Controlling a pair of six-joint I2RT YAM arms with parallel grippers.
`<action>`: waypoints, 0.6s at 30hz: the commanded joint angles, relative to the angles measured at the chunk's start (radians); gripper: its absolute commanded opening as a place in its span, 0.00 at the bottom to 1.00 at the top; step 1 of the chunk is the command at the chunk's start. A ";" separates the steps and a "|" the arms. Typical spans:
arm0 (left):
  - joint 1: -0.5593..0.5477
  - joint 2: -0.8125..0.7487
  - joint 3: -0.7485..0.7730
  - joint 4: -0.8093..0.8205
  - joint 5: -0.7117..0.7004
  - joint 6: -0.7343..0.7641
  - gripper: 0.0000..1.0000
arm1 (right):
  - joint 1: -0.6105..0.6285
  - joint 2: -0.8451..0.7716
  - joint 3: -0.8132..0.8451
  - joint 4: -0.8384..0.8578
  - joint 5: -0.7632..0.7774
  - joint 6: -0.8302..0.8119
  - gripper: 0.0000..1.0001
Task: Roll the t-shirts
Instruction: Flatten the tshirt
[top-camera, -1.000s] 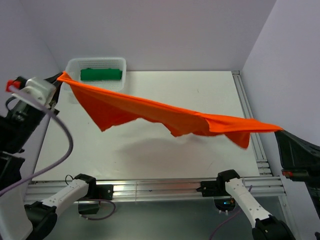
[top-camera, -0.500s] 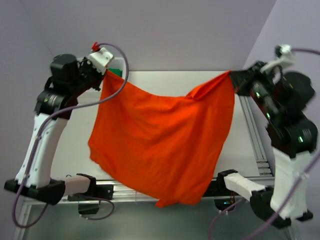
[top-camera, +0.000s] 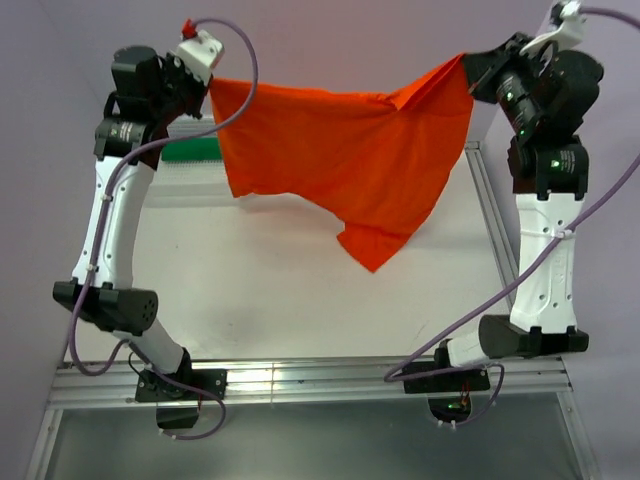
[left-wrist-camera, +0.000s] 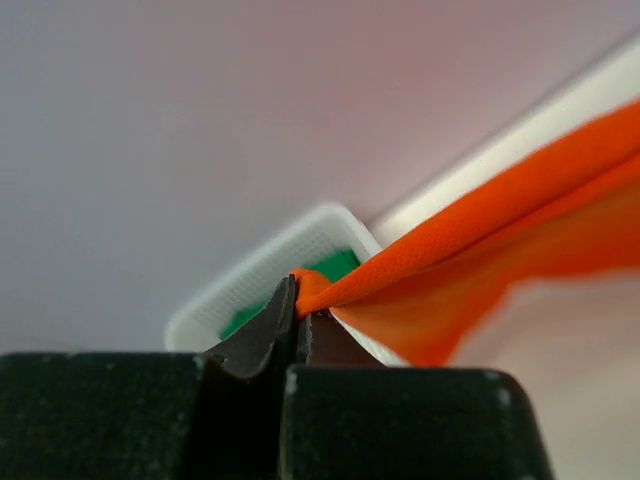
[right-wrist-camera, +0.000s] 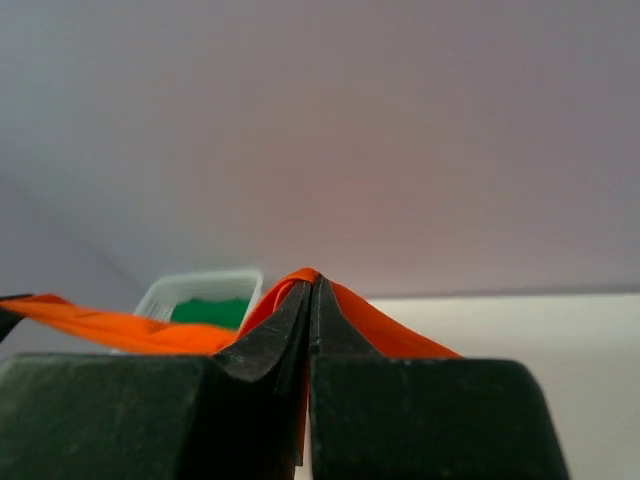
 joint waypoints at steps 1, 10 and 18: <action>-0.004 -0.130 -0.235 0.115 0.049 0.013 0.00 | -0.038 -0.132 -0.217 0.218 -0.130 0.042 0.00; -0.006 -0.375 -0.589 0.106 0.186 -0.030 0.00 | -0.083 -0.470 -0.691 0.319 -0.171 0.086 0.00; -0.004 -0.543 -0.512 -0.071 0.225 -0.031 0.00 | -0.084 -0.766 -0.665 0.053 -0.181 0.040 0.00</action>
